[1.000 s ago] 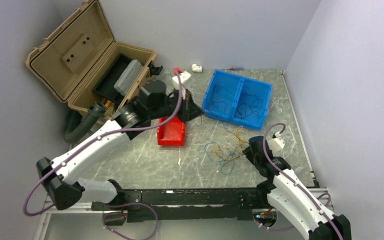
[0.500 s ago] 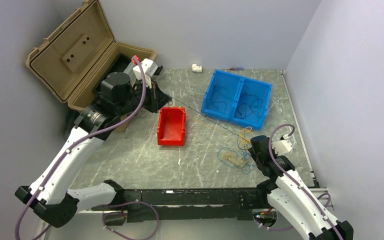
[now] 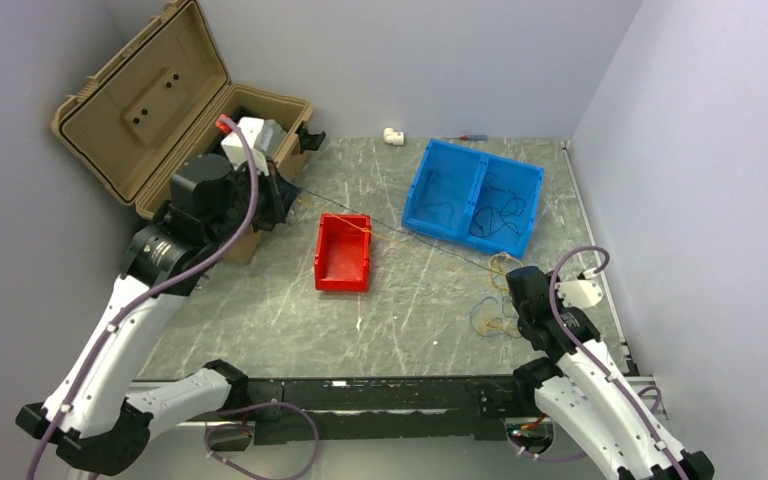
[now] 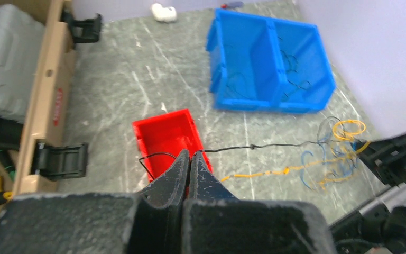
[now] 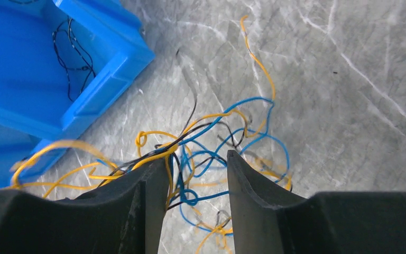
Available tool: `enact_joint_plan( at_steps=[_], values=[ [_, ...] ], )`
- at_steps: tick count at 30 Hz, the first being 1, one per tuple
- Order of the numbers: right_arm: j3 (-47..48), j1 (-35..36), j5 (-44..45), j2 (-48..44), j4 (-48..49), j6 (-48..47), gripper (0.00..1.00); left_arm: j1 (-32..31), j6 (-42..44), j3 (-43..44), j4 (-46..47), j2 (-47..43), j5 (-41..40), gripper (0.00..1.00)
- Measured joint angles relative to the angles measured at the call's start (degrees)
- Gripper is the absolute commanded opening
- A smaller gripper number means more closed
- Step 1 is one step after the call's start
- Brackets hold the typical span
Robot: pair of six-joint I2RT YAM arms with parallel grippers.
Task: Untangle the cables
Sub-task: Untie the cable.
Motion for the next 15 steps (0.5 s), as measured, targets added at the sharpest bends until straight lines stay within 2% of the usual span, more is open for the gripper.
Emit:
enact_joint_plan(
  at_steps=[11, 15],
  values=[
    [1.57, 0.02, 1.64, 2.21, -2.67, 0.5, 0.46, 0.44, 0.83, -0.02, -2.4, -4.7, -11.54, 0.0],
    [1.57, 0.0, 0.17, 2.34, -1.27, -4.68, 0.47, 0.76, 2.21, -0.61, -1.01, -5.6, -9.97, 0.01]
  ],
)
